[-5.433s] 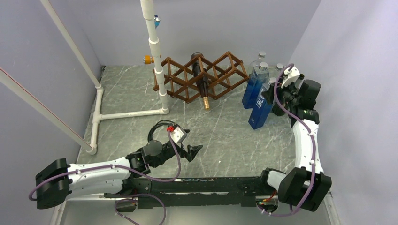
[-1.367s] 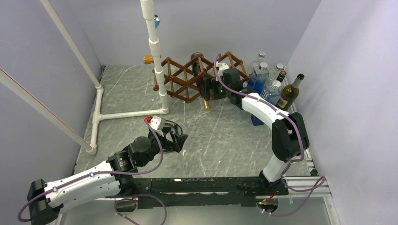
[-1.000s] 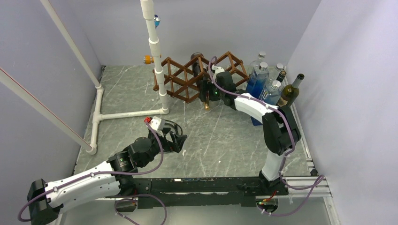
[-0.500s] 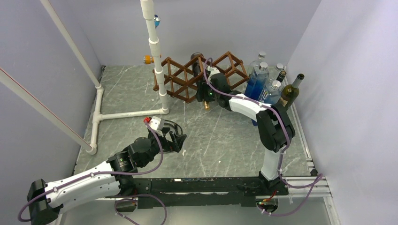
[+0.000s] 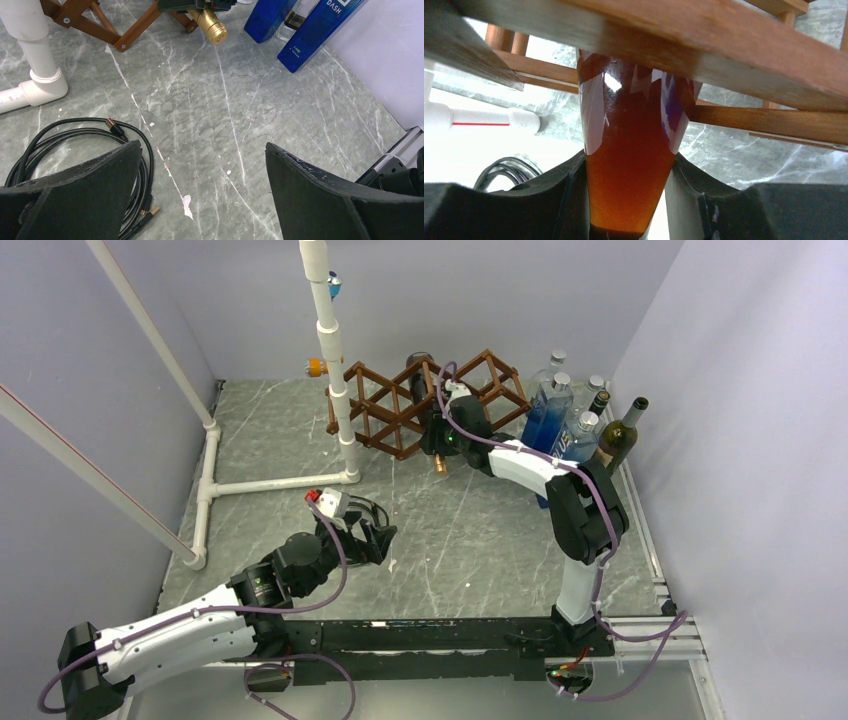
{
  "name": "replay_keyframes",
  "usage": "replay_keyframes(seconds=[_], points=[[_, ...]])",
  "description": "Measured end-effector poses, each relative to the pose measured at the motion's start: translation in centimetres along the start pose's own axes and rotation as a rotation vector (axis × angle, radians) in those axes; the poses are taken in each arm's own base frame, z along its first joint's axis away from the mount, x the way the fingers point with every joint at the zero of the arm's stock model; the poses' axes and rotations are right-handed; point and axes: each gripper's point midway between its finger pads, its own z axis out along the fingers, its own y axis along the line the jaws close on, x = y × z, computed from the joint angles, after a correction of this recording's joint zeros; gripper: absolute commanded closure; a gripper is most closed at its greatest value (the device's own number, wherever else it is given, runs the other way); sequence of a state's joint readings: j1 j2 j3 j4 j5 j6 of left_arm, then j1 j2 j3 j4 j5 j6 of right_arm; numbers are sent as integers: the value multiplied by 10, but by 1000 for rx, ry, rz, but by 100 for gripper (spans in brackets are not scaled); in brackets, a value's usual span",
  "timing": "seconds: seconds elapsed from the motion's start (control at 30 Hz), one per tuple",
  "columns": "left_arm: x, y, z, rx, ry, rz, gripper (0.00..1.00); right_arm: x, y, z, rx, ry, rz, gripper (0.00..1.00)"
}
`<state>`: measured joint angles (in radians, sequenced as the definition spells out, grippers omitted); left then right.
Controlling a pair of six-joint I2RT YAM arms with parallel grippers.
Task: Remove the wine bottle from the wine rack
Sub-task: Pick up the wine bottle from the wine rack.
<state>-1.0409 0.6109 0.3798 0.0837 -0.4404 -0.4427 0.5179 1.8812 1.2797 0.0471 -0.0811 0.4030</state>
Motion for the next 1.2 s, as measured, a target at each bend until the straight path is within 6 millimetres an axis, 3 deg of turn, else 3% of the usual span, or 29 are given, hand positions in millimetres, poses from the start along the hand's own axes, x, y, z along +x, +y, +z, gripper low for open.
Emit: replay_keyframes(seconds=[0.13, 0.23, 0.5, 1.2], points=[[-1, 0, -1, 0, -4, -2, 1, 0, 1, 0, -2, 0, 17, 91], [-3, 0, -2, 2, -10, -9, 1, 0, 1, 0, -4, 1, 21, 100], [1, 2, -3, 2, -8, -19, 0, 1, 3, -6, -29, 2, 57, 100], [11, 7, -5, -7, 11, -20, 1, 24, 18, -52, -175, 37, 162, 100]])
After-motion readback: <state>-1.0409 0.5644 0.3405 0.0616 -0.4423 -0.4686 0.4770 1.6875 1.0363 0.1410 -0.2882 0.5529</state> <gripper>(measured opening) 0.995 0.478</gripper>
